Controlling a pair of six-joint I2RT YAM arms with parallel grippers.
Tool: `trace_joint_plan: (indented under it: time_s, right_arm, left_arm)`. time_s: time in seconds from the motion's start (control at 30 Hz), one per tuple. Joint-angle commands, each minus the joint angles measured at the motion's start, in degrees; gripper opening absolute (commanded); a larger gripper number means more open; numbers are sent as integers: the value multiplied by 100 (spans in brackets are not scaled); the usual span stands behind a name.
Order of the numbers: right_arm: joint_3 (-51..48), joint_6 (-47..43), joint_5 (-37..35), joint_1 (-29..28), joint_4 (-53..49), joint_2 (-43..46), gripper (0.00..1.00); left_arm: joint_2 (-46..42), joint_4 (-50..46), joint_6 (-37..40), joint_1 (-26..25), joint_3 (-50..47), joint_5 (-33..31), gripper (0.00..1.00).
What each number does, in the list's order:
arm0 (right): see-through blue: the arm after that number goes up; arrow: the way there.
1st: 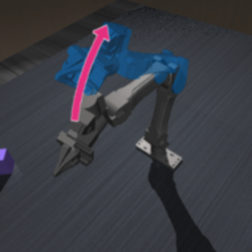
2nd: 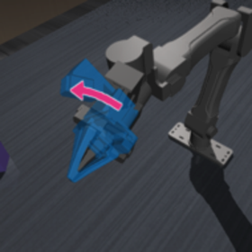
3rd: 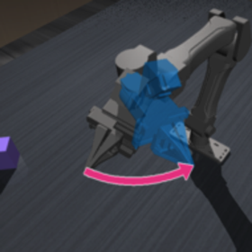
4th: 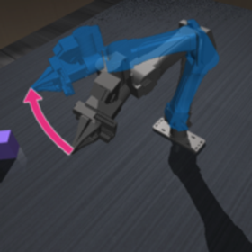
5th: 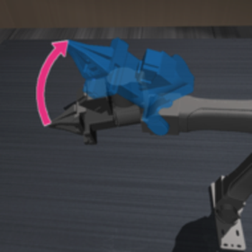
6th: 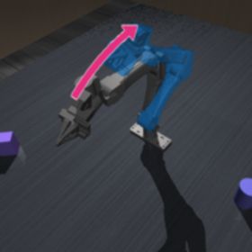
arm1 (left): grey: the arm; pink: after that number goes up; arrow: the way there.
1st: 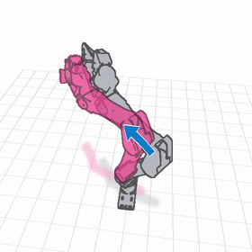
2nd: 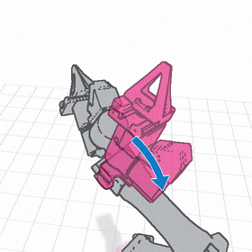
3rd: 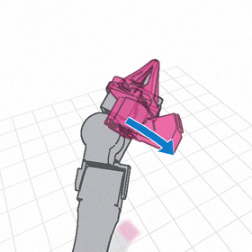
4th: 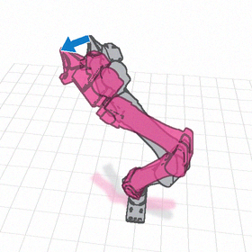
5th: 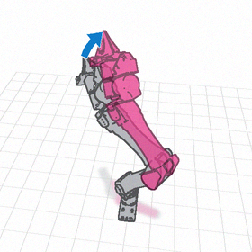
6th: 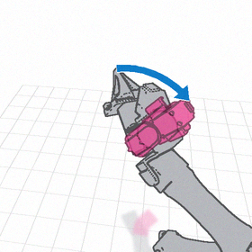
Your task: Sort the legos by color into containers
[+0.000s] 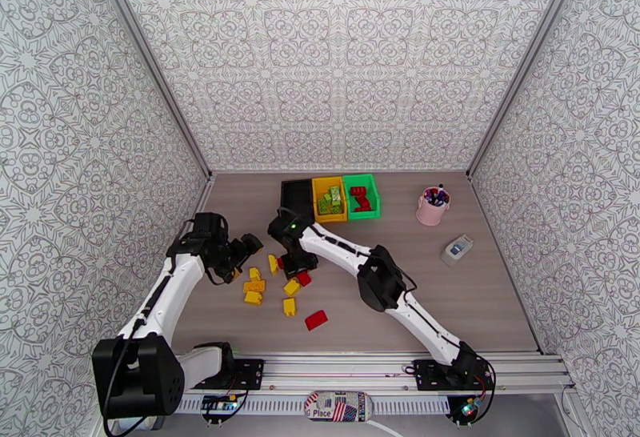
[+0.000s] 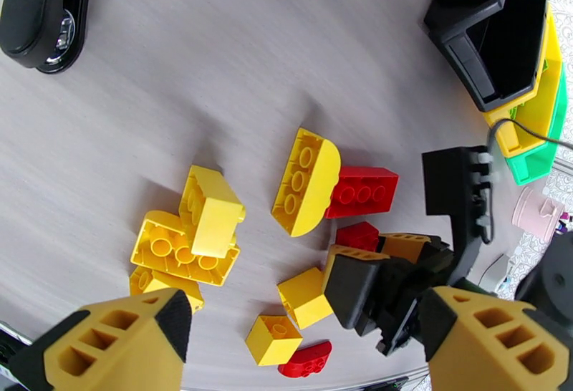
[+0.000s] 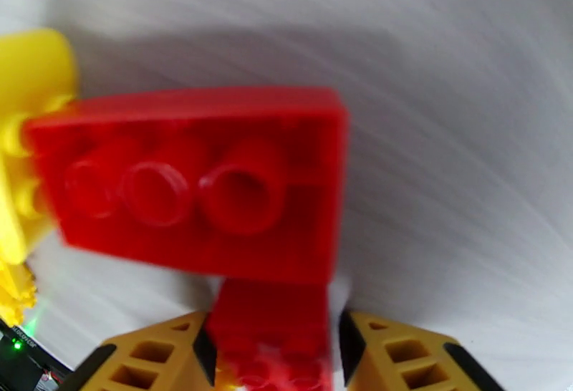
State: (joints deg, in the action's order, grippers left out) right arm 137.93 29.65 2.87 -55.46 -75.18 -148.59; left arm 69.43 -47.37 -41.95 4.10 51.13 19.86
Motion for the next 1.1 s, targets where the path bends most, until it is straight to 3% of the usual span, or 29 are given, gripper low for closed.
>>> trace_joint_plan:
  time_s: [0.0, 0.23, 0.37, 0.57, 0.83, 1.07]
  right_arm:
    - [-376, 5, -294, -35, -67, 112, 47]
    - [-674, 74, -279, 71, 124, 412, 35]
    - [-1121, 213, -66, 306, 428, 805, 28]
    - [-1931, 474, 434, 836, 1062, 1561, 25]
    - [-2532, 761, 1033, 1982, 1591, 2400, 25]
    - [-2040, 744, 1206, 3056, 1444, 2414, 26]
  left_arm:
    - [-34, -2, 8, 55, -49, 97, 90]
    - [71, 223, -137, -164, -77, 230, 91]
    - [181, 724, -329, -598, -92, 455, 97]
    - [440, 1425, -707, -1302, -14, 515, 99]
    - [1274, 2108, -938, -2148, 525, 700, 99]
    - [2364, 1964, -588, -2807, 1758, 854, 99]
